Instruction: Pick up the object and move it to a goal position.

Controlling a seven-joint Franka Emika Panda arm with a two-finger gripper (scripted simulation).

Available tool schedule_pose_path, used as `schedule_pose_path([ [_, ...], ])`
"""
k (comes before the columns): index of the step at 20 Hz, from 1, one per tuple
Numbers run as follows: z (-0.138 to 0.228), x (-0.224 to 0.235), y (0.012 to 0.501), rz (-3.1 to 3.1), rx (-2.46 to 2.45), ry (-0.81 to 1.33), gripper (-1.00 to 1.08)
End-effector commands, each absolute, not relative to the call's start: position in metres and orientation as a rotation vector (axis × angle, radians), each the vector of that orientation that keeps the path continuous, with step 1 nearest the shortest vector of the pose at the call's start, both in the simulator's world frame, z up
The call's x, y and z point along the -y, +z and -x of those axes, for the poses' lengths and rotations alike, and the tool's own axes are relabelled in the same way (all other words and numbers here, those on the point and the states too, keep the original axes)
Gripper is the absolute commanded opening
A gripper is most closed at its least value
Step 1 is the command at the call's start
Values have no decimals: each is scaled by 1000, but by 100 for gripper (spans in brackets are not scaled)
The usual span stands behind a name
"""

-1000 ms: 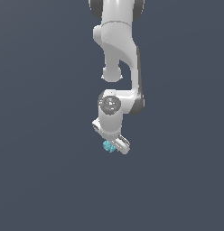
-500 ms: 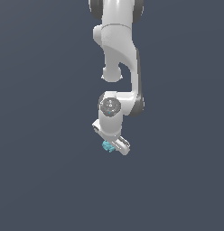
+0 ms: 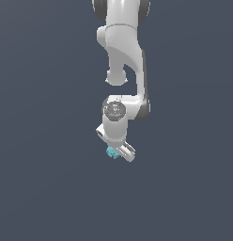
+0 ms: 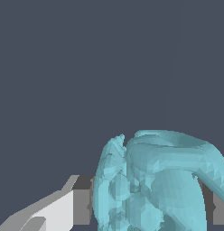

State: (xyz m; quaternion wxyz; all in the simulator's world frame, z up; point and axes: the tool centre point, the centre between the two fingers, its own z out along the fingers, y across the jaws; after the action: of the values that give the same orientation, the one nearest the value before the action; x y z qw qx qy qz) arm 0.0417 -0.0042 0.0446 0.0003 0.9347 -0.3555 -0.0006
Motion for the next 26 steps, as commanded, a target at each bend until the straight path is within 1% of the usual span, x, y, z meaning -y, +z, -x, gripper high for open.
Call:
schedule_pose_path([
  [1, -44, 3, 52, -2936, 1117, 0, -100],
  [8, -58, -4, 90, -2936, 1117, 1, -100],
  [20, -95, -23, 189, -2935, 1117, 1, -100],
  [26, -108, -29, 220, -2935, 1117, 1, -100],
])
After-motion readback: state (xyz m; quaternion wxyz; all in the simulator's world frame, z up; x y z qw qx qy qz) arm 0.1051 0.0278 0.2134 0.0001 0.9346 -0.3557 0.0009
